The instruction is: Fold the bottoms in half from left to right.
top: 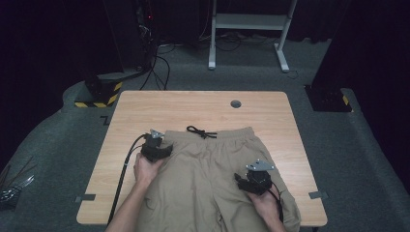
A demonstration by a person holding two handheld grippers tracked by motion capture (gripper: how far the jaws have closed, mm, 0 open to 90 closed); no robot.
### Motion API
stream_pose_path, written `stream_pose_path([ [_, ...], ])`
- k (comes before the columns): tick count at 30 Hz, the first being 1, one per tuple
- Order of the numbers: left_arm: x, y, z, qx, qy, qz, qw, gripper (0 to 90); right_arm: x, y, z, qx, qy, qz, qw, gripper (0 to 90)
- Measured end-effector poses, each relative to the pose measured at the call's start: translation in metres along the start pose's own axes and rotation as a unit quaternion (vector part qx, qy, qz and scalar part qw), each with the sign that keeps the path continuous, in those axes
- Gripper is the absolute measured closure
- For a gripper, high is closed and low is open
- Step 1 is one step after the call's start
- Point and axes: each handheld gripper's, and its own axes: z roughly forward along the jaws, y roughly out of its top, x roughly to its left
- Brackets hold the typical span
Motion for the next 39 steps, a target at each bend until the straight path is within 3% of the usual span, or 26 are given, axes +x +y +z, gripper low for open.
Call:
stream_pose_path([
  [2,-0.001,0.000,-0.001,0.000,-0.002,0.000,1.0000,57.5,-0.001,0.001,0.001,0.001,0.001,-0.002,1.0000,32.5],
  [8,-0.002,0.000,-0.002,0.002,-0.025,0.005,0.9997,79.8,-0.001,0.008,0.004,0.017,0.001,0.000,0.9999,31.8],
  [11,0.000,0.000,-0.003,0.005,-0.034,0.005,0.9994,85.5,0.002,0.014,0.005,0.018,0.014,-0.001,0.9997,33.6],
  [17,0.004,0.000,-0.007,0.008,-0.048,0.001,0.9988,87.6,0.013,0.030,0.012,0.011,0.035,-0.022,0.9991,38.0],
  [21,0.006,0.001,-0.014,-0.001,-0.063,-0.013,0.9979,87.6,0.016,0.035,0.025,0.019,0.058,-0.036,0.9975,42.1],
  [24,0.006,0.003,-0.019,-0.009,-0.071,-0.019,0.9973,87.7,0.020,0.035,0.030,0.019,0.054,-0.053,0.9969,42.5],
  [28,0.005,0.007,-0.028,-0.022,-0.087,-0.031,0.9955,87.7,0.020,0.035,0.032,0.013,0.055,-0.053,0.9970,42.3],
  [39,-0.001,0.033,-0.045,-0.054,-0.106,-0.040,0.9921,87.7,0.025,0.041,0.038,0.011,0.059,-0.056,0.9966,41.6],
])
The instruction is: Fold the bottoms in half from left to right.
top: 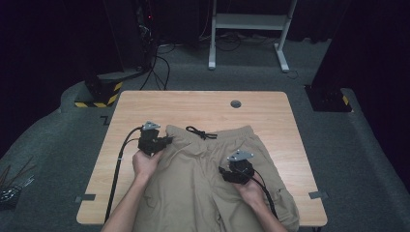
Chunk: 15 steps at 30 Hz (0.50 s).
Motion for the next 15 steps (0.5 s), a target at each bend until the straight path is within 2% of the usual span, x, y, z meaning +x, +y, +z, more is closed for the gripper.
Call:
stream_pose_path([
  [8,-0.002,0.013,-0.005,-0.013,-0.003,-0.004,0.9999,87.9,0.007,0.010,0.012,-0.006,0.002,-0.003,1.0000,41.4],
  [15,-0.010,0.031,-0.012,-0.030,-0.017,-0.004,0.9994,87.9,0.015,0.023,0.025,-0.008,0.005,-0.005,0.9999,41.3],
])
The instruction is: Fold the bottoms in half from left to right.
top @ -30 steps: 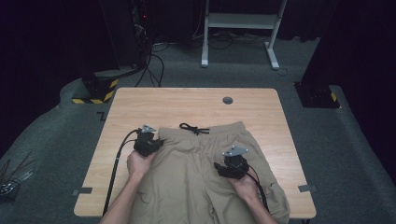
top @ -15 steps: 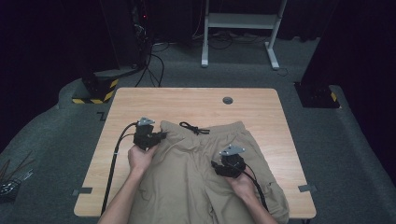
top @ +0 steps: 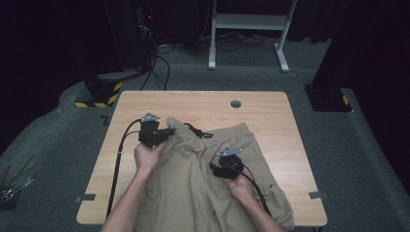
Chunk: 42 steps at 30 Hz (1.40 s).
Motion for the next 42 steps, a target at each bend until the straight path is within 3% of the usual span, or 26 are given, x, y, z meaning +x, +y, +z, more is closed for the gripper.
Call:
stream_pose_path([
  [10,-0.019,0.022,0.005,-0.010,-0.014,0.013,0.9998,87.9,0.010,0.016,0.018,-0.002,0.003,-0.002,1.0000,41.1],
  [14,-0.027,0.026,0.011,-0.006,-0.018,0.014,0.9997,87.9,0.008,0.017,0.012,0.013,0.015,0.005,0.9998,38.3],
  [16,-0.031,0.028,0.015,-0.006,-0.020,0.015,0.9997,87.8,0.004,0.014,-0.001,0.007,0.024,0.014,0.9996,38.7],
  [22,-0.043,0.032,0.023,-0.003,-0.024,0.026,0.9994,87.8,-0.008,-0.005,-0.039,0.026,-0.005,-0.026,0.9993,39.6],
  [24,-0.047,0.033,0.027,-0.003,-0.028,0.027,0.9992,87.8,-0.016,-0.017,-0.042,0.027,-0.007,-0.025,0.9993,40.2],
  [26,-0.051,0.034,0.031,-0.002,-0.035,0.026,0.9990,87.8,-0.023,-0.028,-0.040,0.028,0.005,-0.015,0.9995,40.4],
  [28,-0.055,0.035,0.034,0.000,-0.039,0.029,0.9988,87.8,-0.025,-0.035,-0.040,0.012,0.007,-0.007,0.9999,41.7],
  [34,-0.072,0.041,0.045,0.010,-0.049,0.045,0.9978,87.7,-0.023,-0.039,-0.039,-0.004,0.004,-0.004,1.0000,40.4],
  [42,-0.096,0.045,0.069,0.021,-0.067,0.060,0.9957,87.5,-0.023,-0.039,-0.039,-0.006,0.003,-0.004,1.0000,40.4],
])
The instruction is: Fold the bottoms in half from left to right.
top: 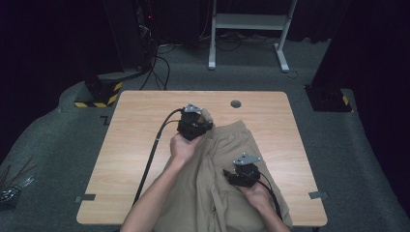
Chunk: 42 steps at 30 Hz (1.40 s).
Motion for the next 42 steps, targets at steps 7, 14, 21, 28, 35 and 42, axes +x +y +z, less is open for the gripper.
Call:
stream_pose_path([
  [7,-0.017,0.005,0.033,0.016,-0.022,0.005,0.9996,86.9,0.000,0.000,0.000,0.000,-0.001,-0.001,1.0000,40.4],
  [14,-0.033,0.011,0.072,0.038,-0.051,-0.005,0.9979,86.5,0.000,0.000,0.000,-0.001,-0.002,-0.002,1.0000,40.4],
  [21,-0.039,0.008,0.107,0.058,-0.045,-0.006,0.9973,83.7,0.001,0.000,0.000,-0.001,-0.005,-0.001,1.0000,40.4],
  [28,-0.043,-0.009,0.135,0.087,-0.042,0.008,0.9953,81.6,0.001,0.000,0.000,-0.001,-0.005,-0.002,1.0000,40.3],
  [35,-0.044,-0.008,0.120,0.076,-0.049,0.016,0.9958,53.3,0.001,0.000,0.000,-0.001,-0.005,-0.002,1.0000,40.3],
  [42,-0.034,-0.012,0.056,0.049,-0.042,0.047,0.9968,45.6,0.001,0.000,0.000,-0.001,-0.005,-0.001,1.0000,40.3],
])
